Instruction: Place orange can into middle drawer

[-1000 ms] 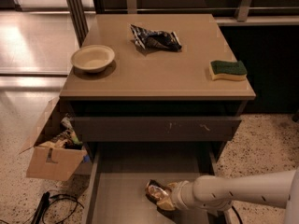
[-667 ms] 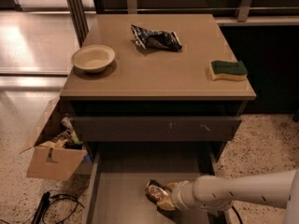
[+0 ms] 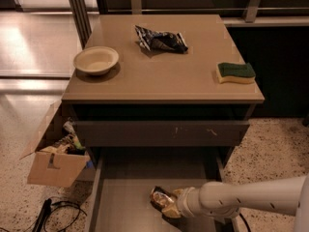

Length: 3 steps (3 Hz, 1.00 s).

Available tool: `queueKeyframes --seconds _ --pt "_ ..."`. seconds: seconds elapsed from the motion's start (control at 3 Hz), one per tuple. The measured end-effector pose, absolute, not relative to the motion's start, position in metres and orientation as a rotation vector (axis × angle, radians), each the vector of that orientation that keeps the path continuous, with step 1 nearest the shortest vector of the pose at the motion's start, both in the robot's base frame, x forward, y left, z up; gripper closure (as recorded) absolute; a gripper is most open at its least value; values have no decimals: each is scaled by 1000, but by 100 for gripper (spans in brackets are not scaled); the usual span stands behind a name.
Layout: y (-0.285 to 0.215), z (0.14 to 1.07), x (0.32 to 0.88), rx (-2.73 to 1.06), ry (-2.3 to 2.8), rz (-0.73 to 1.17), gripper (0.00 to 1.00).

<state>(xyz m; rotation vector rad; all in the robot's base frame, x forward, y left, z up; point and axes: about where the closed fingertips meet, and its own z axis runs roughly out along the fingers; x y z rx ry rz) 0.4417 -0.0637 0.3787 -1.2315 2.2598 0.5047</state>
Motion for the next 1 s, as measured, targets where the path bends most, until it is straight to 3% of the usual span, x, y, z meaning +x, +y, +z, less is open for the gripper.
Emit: queueKeyframes --seconds 0.33,0.67,1.0 --pt "-64 379 442 -1231 2260 505 12" --pt "-64 379 442 -1232 2260 505 0" --pt "-64 379 442 -1232 2260 505 0"
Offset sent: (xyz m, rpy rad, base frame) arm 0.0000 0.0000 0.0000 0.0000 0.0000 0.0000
